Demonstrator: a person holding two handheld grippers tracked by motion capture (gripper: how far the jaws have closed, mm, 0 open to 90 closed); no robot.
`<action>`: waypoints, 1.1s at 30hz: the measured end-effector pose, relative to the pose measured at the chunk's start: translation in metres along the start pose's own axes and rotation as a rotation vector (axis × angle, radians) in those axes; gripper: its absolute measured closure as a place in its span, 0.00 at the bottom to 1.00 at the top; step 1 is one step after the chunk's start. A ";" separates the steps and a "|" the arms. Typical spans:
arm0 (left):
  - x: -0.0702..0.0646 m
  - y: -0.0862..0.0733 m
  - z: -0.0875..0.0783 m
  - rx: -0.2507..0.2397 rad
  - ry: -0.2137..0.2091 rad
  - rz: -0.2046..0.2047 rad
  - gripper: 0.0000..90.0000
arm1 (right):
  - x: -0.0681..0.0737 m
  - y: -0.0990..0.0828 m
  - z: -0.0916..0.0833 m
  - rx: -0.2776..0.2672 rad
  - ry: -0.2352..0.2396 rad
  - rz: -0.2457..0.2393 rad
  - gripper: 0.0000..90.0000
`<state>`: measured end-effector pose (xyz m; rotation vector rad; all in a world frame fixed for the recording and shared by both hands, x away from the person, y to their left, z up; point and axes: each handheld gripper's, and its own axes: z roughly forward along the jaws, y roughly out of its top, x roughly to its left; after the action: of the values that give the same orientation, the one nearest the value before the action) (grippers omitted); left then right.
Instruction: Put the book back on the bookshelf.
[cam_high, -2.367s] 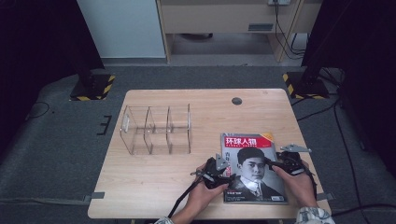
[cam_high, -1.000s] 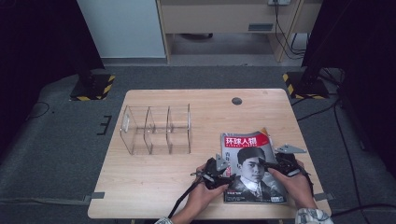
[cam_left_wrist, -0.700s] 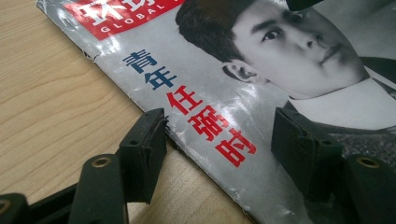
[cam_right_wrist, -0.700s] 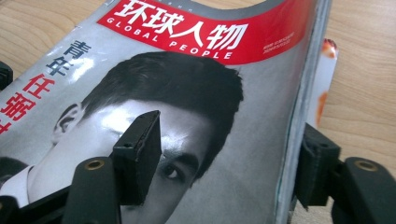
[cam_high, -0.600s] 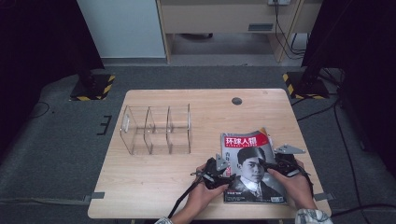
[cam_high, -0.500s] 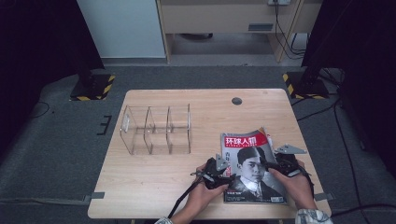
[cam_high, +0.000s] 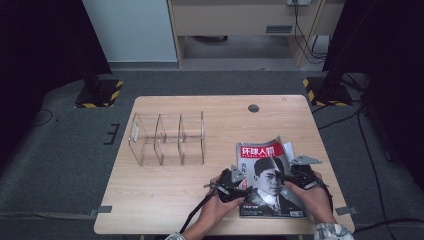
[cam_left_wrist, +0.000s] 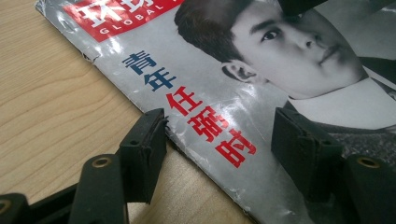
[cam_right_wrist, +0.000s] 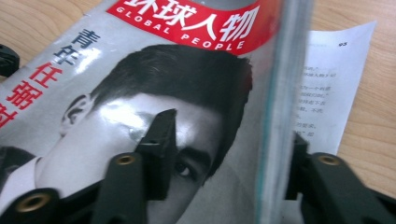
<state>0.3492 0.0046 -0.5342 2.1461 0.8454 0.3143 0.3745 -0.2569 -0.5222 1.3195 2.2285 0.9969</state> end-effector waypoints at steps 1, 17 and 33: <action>0.000 0.000 0.000 -0.001 0.001 -0.003 0.39 | 0.001 0.001 -0.001 -0.006 0.003 0.001 0.63; 0.004 0.000 -0.007 -0.009 -0.072 -0.014 0.23 | 0.002 0.005 -0.009 -0.064 0.016 -0.013 0.97; 0.016 0.013 -0.019 -0.082 -0.115 -0.027 0.06 | 0.009 0.011 -0.029 -0.174 0.063 -0.065 0.98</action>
<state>0.3587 0.0204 -0.5125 2.0542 0.7822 0.2056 0.3592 -0.2567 -0.4943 1.1488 2.1589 1.1935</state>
